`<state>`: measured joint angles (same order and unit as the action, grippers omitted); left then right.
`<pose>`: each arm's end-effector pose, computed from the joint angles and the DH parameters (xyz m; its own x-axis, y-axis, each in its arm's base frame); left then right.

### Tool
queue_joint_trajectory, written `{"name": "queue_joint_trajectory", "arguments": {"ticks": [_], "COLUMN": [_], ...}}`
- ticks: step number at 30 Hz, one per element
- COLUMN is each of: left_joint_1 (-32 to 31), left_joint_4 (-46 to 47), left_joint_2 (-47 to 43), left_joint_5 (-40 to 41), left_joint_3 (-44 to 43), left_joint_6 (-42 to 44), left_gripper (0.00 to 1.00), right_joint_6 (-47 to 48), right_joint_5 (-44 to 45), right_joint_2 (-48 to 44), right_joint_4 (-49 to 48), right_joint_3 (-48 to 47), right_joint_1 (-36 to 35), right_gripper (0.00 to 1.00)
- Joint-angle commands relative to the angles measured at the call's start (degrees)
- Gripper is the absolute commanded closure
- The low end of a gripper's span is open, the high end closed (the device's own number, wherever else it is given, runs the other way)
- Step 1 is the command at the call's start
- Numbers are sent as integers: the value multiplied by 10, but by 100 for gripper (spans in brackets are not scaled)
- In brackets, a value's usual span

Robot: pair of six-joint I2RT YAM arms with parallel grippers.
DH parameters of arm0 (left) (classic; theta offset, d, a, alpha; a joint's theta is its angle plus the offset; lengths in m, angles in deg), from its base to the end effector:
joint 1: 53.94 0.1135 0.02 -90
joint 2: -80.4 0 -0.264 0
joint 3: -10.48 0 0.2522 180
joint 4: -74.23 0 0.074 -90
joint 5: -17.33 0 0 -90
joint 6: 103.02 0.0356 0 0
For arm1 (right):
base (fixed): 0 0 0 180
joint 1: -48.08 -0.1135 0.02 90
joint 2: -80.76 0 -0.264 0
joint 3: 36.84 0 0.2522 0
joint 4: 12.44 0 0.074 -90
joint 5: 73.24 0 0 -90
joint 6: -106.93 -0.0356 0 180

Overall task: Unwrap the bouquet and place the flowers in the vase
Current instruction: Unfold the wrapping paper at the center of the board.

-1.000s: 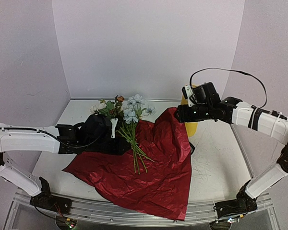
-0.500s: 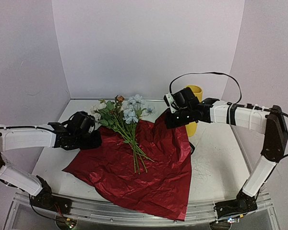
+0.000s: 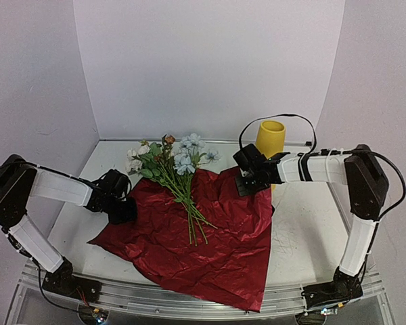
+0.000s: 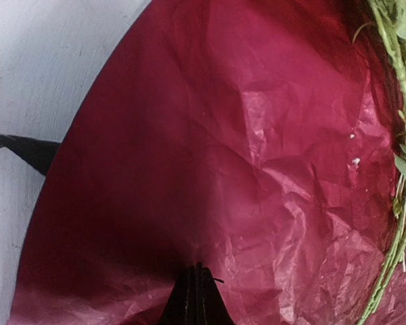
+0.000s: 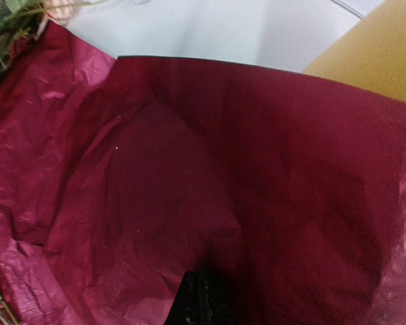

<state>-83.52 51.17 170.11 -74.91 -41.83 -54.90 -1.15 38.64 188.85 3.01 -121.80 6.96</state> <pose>0.2368 -0.1360 0.1290 -0.9038 -0.2540 -0.3444 -0.1254 0.9266 -0.3545 0.3233 0.2646 0.1986 -0.5679 -0.1134 -0.8153 -0.2257 0.9740 0.0217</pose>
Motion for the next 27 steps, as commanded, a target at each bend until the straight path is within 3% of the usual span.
{"name": "queue_joint_trajectory", "arguments": {"ticks": [1,16,22,27], "left_joint_1": [9,38,38,38], "left_joint_4": [21,2,-29,-33], "left_joint_2": [21,25,-27,-70], "left_joint_5": [-4,27,102,92], "left_joint_3": [-3,5,12,6], "left_joint_6": [2,3,-9,15], "left_gripper": [100,100,100,98], "right_joint_6": [-15,-82,-101,-100], "right_joint_5": [51,-1,-40,-59], "right_joint_2": [28,7,-42,-82], "right_joint_4": [21,-1,-13,-13], "right_joint_3": [24,146,185,193], "right_joint_1": [1,1,1,-7], "right_gripper": [100,100,100,100]}}
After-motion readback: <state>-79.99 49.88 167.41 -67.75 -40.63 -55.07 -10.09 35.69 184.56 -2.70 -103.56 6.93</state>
